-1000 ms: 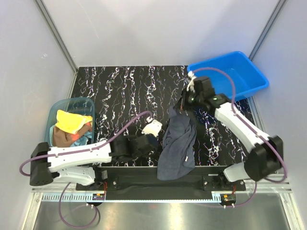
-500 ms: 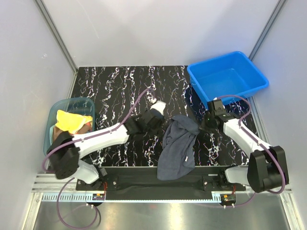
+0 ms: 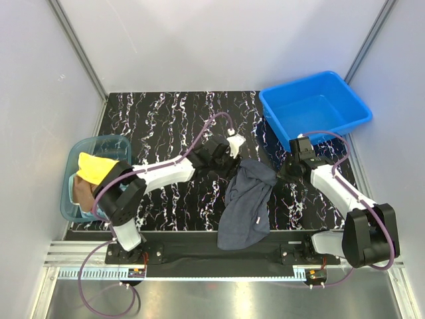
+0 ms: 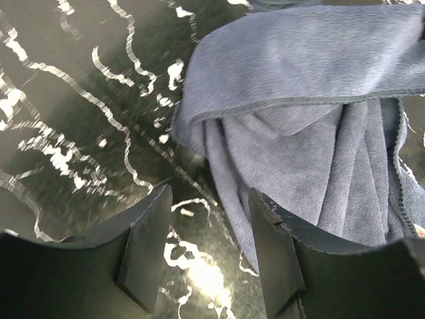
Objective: Fold and stack the towels
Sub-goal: Flatten out the crumpled towel
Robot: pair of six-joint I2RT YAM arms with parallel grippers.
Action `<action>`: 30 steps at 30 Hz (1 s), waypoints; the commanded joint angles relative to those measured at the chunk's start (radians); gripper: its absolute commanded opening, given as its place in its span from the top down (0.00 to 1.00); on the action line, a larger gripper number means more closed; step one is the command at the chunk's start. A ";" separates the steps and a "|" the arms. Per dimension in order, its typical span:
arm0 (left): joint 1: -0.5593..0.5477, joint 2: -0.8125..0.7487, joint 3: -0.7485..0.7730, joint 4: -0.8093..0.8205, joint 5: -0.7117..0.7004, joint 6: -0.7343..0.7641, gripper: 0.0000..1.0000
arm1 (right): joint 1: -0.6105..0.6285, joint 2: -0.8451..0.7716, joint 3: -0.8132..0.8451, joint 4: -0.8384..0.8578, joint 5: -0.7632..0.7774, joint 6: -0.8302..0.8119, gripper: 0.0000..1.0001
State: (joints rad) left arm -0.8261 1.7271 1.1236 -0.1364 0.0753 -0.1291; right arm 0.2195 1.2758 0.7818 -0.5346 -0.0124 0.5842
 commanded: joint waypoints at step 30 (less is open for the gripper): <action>0.068 0.138 0.082 0.156 0.152 0.123 0.58 | -0.017 -0.021 0.057 0.010 -0.050 -0.072 1.00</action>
State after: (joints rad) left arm -0.7582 1.8694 1.1587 -0.0498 0.1734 -0.0261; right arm 0.2089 1.2762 0.7948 -0.5209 -0.0547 0.5343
